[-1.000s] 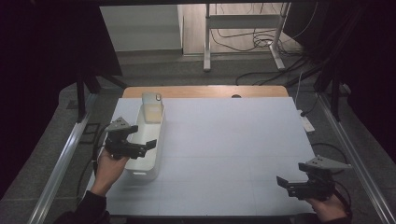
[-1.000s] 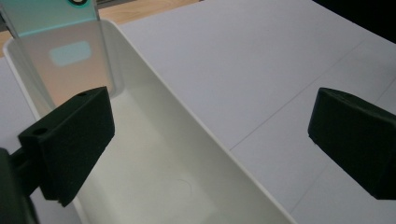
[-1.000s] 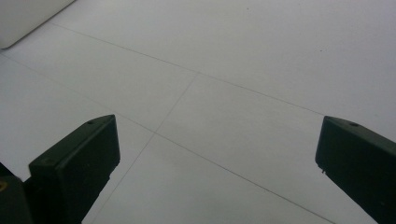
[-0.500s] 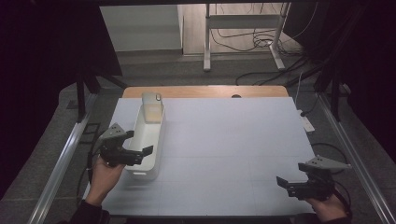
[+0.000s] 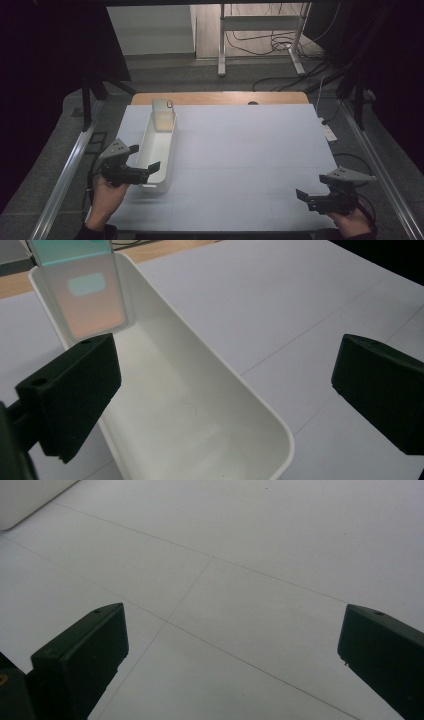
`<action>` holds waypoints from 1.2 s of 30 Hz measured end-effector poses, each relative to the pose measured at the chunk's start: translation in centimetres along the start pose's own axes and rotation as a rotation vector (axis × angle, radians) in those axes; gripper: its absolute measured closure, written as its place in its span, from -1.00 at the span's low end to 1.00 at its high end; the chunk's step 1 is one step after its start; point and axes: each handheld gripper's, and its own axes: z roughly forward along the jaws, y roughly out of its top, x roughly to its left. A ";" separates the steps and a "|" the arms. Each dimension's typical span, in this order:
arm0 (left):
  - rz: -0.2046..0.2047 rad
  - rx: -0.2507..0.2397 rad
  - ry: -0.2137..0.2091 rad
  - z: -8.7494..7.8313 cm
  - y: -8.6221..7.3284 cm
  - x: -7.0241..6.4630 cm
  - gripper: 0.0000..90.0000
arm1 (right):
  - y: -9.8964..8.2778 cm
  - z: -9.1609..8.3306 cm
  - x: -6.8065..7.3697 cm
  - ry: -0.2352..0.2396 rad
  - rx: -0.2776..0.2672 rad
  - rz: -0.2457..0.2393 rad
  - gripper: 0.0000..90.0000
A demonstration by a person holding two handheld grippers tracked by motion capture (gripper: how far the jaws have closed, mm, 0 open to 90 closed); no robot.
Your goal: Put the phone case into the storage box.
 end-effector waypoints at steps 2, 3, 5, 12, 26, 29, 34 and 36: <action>-0.002 0.000 0.000 -0.2 -0.2 0.0 -0.99 | 0.0 0.0 0.0 0.001 0.000 0.000 -1.00; -0.005 0.001 0.003 -0.4 -0.4 0.0 -0.99 | 0.0 0.0 0.0 0.000 0.001 0.002 -1.00; -0.006 0.000 0.006 -0.5 -0.5 -0.1 -0.99 | 0.0 0.0 0.0 0.001 0.000 0.001 -1.00; -0.016 -0.008 0.018 -1.4 -1.2 -0.2 -0.99 | 0.0 0.0 0.0 0.000 0.000 0.000 -1.00; -0.035 -0.010 0.048 -2.9 -2.5 0.0 -0.99 | 0.0 0.0 0.0 0.000 0.001 0.001 -1.00; -0.042 -0.013 0.051 -3.2 -2.8 0.0 -0.99 | 0.0 0.0 0.0 0.000 0.001 0.000 -1.00; -0.052 -0.013 0.057 -3.7 -3.3 0.1 -0.99 | 0.0 0.0 0.0 0.000 0.002 0.000 -1.00; -0.055 -0.013 0.059 -3.9 -3.5 0.1 -0.99 | 0.0 0.0 0.0 0.000 0.002 0.000 -1.00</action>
